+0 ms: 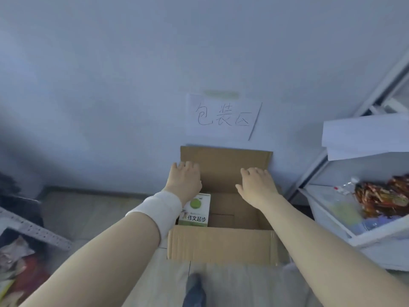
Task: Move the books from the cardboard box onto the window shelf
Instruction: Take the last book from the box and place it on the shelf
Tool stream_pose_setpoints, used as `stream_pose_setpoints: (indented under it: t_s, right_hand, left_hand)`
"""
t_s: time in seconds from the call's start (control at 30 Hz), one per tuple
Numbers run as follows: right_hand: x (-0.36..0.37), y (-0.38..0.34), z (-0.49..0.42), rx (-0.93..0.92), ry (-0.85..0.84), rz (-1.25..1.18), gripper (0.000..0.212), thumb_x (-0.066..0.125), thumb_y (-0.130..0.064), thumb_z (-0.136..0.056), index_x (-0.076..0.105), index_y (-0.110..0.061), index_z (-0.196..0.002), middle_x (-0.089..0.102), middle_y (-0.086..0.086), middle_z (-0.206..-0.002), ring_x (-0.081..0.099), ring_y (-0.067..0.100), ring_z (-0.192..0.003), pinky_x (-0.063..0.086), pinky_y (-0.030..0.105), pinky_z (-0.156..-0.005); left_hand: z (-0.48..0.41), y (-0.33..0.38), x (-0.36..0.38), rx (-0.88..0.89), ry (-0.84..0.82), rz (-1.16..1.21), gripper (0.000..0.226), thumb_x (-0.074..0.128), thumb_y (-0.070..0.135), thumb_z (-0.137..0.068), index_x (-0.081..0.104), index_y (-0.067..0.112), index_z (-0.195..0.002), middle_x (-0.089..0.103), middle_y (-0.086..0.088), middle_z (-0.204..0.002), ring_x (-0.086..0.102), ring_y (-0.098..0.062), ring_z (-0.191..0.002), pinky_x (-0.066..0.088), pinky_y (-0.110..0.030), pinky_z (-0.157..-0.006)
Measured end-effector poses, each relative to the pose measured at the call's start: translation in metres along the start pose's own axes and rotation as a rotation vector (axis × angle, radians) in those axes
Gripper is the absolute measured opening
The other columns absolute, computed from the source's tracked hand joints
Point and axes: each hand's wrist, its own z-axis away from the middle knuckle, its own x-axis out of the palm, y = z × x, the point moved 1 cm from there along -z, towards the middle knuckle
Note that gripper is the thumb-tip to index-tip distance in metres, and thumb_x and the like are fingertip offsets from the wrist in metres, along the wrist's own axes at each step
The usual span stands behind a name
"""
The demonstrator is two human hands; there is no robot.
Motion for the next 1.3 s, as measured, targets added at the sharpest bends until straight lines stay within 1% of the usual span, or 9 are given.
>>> stream_pose_setpoints:
  t_s: [0.33, 0.43, 0.6, 0.73, 0.83, 0.93, 1.0, 1.1, 1.3]
  right_hand:
    - [0.082, 0.036, -0.158, 0.013, -0.23, -0.059, 0.057, 0.032, -0.038, -0.098, 0.026, -0.008, -0.146, 0.041, 0.013, -0.144, 0.038, 0.03, -0.133, 0.029, 0.044, -0.11]
    - [0.118, 0.029, -0.186, 0.016, -0.289, -0.172, 0.054, 0.033, -0.038, -0.098, 0.031, -0.009, -0.144, 0.045, 0.011, -0.14, 0.043, 0.028, -0.128, 0.036, 0.039, -0.105]
    - [0.217, 0.006, -0.204, 0.006, -0.541, -0.288, 0.054, 0.034, -0.04, -0.097, 0.034, -0.011, -0.142, 0.048, 0.008, -0.139, 0.046, 0.026, -0.126, 0.039, 0.035, -0.101]
    - [0.311, -0.016, -0.227, 0.134, -0.749, -0.509, 0.061, 0.035, -0.044, -0.096, 0.025, -0.012, -0.148, 0.046, 0.009, -0.142, 0.046, 0.026, -0.129, 0.04, 0.035, -0.1]
    - [0.372, -0.026, -0.249, 0.346, -0.856, -0.766, 0.068, 0.037, -0.047, -0.096, 0.024, -0.006, -0.148, 0.043, 0.012, -0.147, 0.042, 0.026, -0.134, 0.035, 0.032, -0.105]
    - [0.421, -0.034, -0.272, 0.455, -0.859, -0.95, 0.072, 0.041, -0.051, -0.093, 0.027, -0.006, -0.147, 0.039, 0.013, -0.15, 0.037, 0.028, -0.138, 0.03, 0.033, -0.109]
    - [0.445, -0.042, -0.285, 0.468, -0.829, -1.109, 0.063, 0.046, -0.047, -0.092, 0.04, -0.007, -0.14, 0.048, 0.009, -0.143, 0.044, 0.026, -0.133, 0.037, 0.031, -0.101]
    - [0.468, -0.058, -0.297, 0.475, -0.805, -1.304, 0.042, 0.05, -0.04, -0.093, 0.058, -0.012, -0.124, 0.062, 0.002, -0.126, 0.057, 0.017, -0.109, 0.038, 0.025, -0.084]
    - [0.489, -0.07, -0.298, 0.62, -0.779, -1.468, 0.032, 0.063, -0.035, -0.086, 0.06, -0.014, -0.111, 0.066, 0.001, -0.107, 0.059, 0.012, -0.089, 0.043, 0.02, -0.074]
  left_hand:
    - [-0.164, 0.005, 0.092, -0.017, -0.279, 0.128, 0.04, 0.043, 0.033, -0.095, 0.046, 0.008, -0.126, 0.052, -0.011, -0.13, 0.047, -0.03, -0.123, 0.036, -0.039, -0.101]
    - [-0.183, -0.001, 0.136, -0.171, -0.424, 0.307, 0.045, 0.04, 0.032, -0.094, 0.043, 0.009, -0.133, 0.052, -0.01, -0.131, 0.045, -0.028, -0.128, 0.032, -0.04, -0.107]
    - [-0.164, 0.006, 0.235, -0.467, -0.738, 0.559, 0.052, 0.045, 0.033, -0.093, 0.036, 0.011, -0.139, 0.047, -0.012, -0.136, 0.046, -0.031, -0.127, 0.039, -0.039, -0.103]
    - [-0.159, 0.008, 0.327, -0.685, -0.832, 0.689, 0.063, 0.05, 0.035, -0.093, 0.029, 0.004, -0.143, 0.042, -0.017, -0.141, 0.043, -0.033, -0.131, 0.036, -0.038, -0.107]
    - [-0.172, 0.006, 0.386, -0.849, -0.854, 0.813, 0.059, 0.054, 0.029, -0.092, 0.033, 0.003, -0.14, 0.047, -0.019, -0.139, 0.046, -0.035, -0.128, 0.038, -0.037, -0.103]
    - [-0.191, -0.002, 0.436, -0.925, -0.785, 0.885, 0.054, 0.06, 0.028, -0.089, 0.042, 0.005, -0.134, 0.053, -0.016, -0.136, 0.052, -0.034, -0.124, 0.042, -0.036, -0.1]
    - [-0.202, -0.004, 0.461, -0.955, -0.76, 0.919, 0.056, 0.061, 0.027, -0.089, 0.04, 0.004, -0.135, 0.052, -0.014, -0.137, 0.051, -0.032, -0.124, 0.04, -0.031, -0.094]
    - [-0.213, -0.003, 0.491, -1.002, -0.768, 0.978, 0.065, 0.063, 0.028, -0.089, 0.03, 0.001, -0.138, 0.048, -0.013, -0.14, 0.047, -0.03, -0.127, 0.038, -0.029, -0.093]
    - [-0.213, -0.008, 0.511, -0.985, -0.77, 1.022, 0.066, 0.071, 0.021, -0.083, 0.035, 0.0, -0.133, 0.053, -0.011, -0.134, 0.051, -0.026, -0.125, 0.04, -0.03, -0.099]
